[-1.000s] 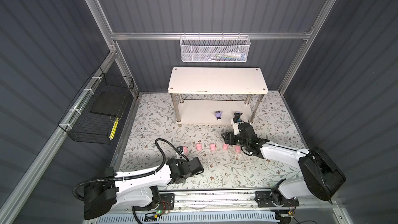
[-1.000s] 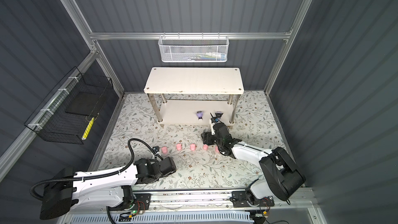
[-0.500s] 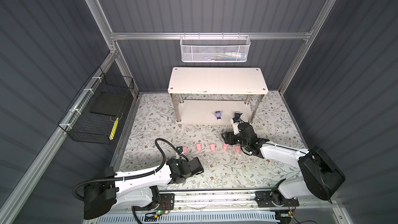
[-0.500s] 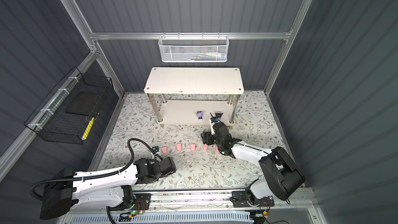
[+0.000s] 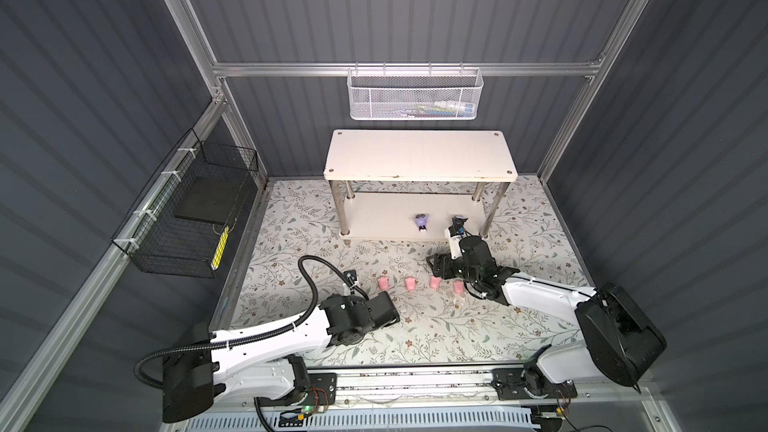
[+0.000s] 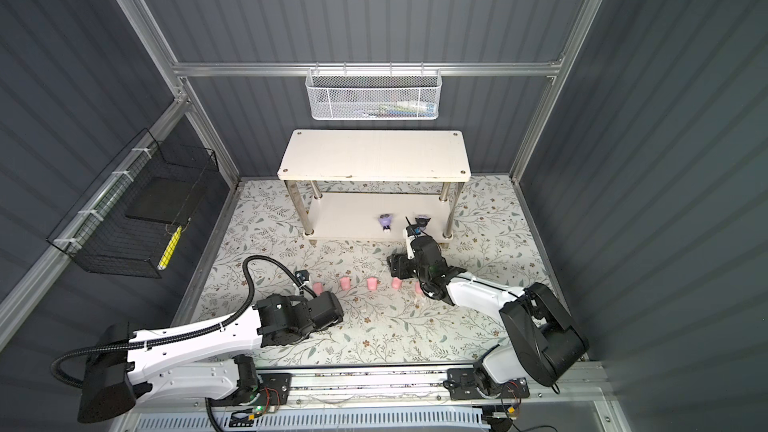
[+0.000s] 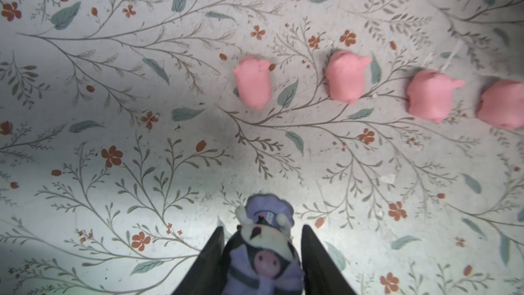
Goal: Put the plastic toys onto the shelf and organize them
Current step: 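Lower the left gripper and close it on the cow toy, then lift the purple-and-black cow toy with the left gripper toward the lower shelf tier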
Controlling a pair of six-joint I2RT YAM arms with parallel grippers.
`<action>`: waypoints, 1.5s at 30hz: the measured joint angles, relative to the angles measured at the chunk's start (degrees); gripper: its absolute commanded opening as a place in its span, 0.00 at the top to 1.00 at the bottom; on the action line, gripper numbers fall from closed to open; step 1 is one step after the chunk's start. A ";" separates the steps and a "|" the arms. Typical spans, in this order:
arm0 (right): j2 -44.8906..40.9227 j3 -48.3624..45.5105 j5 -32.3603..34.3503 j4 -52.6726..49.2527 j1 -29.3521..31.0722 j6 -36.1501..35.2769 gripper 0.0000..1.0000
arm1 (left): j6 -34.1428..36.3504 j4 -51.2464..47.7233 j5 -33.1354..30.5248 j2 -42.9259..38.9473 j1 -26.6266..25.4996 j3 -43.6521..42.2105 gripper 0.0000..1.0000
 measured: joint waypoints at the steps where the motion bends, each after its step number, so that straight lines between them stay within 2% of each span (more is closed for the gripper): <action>1: 0.00 0.00 0.00 0.00 0.00 0.07 0.24 | 0.22 -0.52 -0.44 0.68 0.00 1.66 0.55; 7: -0.22 0.00 0.02 -0.02 0.00 0.13 0.24 | 3.02 -0.61 -1.05 4.13 2.10 8.74 0.56; 14: -3.65 -0.20 0.09 -0.11 0.00 0.09 0.24 | 9.79 4.50 1.46 7.30 10.78 10.54 0.57; 30: -12.02 -2.47 2.19 -4.02 0.00 -0.85 0.24 | 25.42 19.19 10.64 25.83 25.35 27.04 0.56; 45: -17.53 -2.56 4.50 -8.50 -0.09 -2.32 0.23 | 32.11 20.70 11.72 38.60 30.18 39.21 0.56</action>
